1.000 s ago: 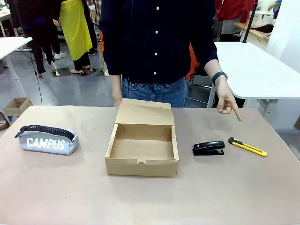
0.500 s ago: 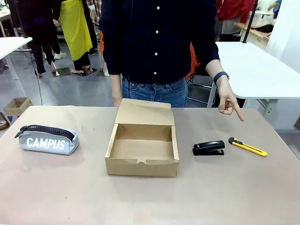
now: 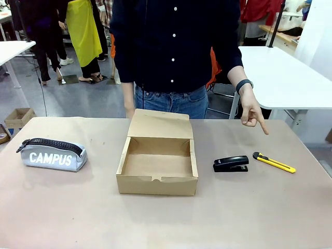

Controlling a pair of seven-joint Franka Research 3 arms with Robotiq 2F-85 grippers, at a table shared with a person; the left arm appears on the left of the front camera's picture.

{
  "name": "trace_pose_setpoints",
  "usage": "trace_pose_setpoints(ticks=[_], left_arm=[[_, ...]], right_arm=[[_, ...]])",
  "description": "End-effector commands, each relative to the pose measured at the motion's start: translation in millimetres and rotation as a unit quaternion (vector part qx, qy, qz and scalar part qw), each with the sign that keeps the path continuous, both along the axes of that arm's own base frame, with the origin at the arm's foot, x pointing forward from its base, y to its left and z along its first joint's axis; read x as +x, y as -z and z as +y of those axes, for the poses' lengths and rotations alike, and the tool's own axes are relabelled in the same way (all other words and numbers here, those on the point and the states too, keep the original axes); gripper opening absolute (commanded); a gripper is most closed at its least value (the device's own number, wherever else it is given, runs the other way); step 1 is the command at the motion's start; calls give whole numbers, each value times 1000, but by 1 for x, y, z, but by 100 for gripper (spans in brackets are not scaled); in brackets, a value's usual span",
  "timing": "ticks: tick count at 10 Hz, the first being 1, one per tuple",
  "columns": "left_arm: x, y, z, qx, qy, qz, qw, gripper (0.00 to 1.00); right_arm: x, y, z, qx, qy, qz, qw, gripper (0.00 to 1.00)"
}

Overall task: Pack the item into the box.
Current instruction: Pick up the item indicated by the person and place it inside the Mailer Box.

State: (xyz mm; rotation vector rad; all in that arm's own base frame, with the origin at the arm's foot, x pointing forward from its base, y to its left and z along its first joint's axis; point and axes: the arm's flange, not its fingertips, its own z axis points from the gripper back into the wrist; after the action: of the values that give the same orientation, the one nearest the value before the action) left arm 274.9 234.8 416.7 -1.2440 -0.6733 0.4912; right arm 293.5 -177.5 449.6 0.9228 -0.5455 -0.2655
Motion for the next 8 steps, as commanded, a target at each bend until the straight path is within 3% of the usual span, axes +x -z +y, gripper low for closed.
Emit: trace_pose_setpoints(ticks=[1,2,4,5,8], left_arm=[[1,-1,1,-3,-2,-20,1000,100],[1,-1,1,-3,-2,-20,1000,100],[1,-1,1,-3,-2,-20,1000,100],[1,-1,1,-3,-2,-20,1000,100],[1,-1,1,-3,-2,-20,1000,100]], right_arm=[[27,-5,40,-204,-140,-92,965,100],[35,-6,58,-288,-161,-116,937,100],[41,-7,92,-379,-262,-148,875,100],[42,-4,103,-418,-277,-141,854,100],[33,4,142,-432,-379,-153,804,100]])
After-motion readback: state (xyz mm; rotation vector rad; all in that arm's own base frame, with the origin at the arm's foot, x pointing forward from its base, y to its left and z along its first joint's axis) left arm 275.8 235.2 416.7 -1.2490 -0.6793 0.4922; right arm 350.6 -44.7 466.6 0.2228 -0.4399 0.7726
